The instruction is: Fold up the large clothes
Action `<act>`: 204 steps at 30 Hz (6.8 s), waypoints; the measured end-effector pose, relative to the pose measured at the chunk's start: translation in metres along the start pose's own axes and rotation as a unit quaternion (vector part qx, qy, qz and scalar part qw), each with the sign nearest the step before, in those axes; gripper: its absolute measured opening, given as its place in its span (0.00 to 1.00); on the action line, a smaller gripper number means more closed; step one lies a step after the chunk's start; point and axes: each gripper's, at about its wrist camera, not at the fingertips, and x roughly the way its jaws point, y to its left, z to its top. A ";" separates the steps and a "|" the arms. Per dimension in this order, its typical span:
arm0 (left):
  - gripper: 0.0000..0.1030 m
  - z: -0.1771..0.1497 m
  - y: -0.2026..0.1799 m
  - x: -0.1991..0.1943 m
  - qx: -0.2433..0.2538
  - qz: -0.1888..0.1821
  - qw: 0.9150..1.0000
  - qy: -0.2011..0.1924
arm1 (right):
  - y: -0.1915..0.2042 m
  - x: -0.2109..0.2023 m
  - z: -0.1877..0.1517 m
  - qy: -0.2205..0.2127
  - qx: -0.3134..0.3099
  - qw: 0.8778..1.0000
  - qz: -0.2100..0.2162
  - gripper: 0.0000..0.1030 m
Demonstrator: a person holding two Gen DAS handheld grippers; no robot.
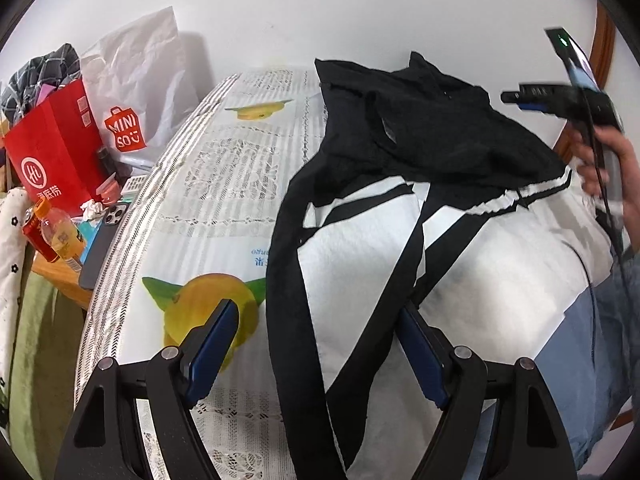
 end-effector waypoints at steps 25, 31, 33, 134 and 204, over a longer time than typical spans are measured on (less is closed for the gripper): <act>0.76 0.000 0.008 0.004 -0.030 0.009 0.999 0.014 | 0.168 0.010 -0.070 0.073 -0.196 0.961 0.181 0.18; 0.76 0.006 0.005 -0.025 -0.026 0.018 0.999 -0.023 | 0.086 -0.059 -0.041 -0.016 -0.083 0.977 0.196 0.09; 0.76 0.009 0.006 -0.031 -0.032 0.015 0.999 -0.028 | 0.050 -0.077 -0.035 -0.043 -0.055 0.982 0.173 0.09; 0.84 -0.010 -0.016 0.013 -0.005 0.039 0.999 0.017 | 0.018 -0.101 -0.051 -0.119 -0.140 0.983 -0.007 0.01; 0.13 0.109 -0.266 0.084 0.164 -0.026 0.986 0.000 | -0.263 -0.200 -0.217 -0.007 0.069 0.993 -0.092 0.59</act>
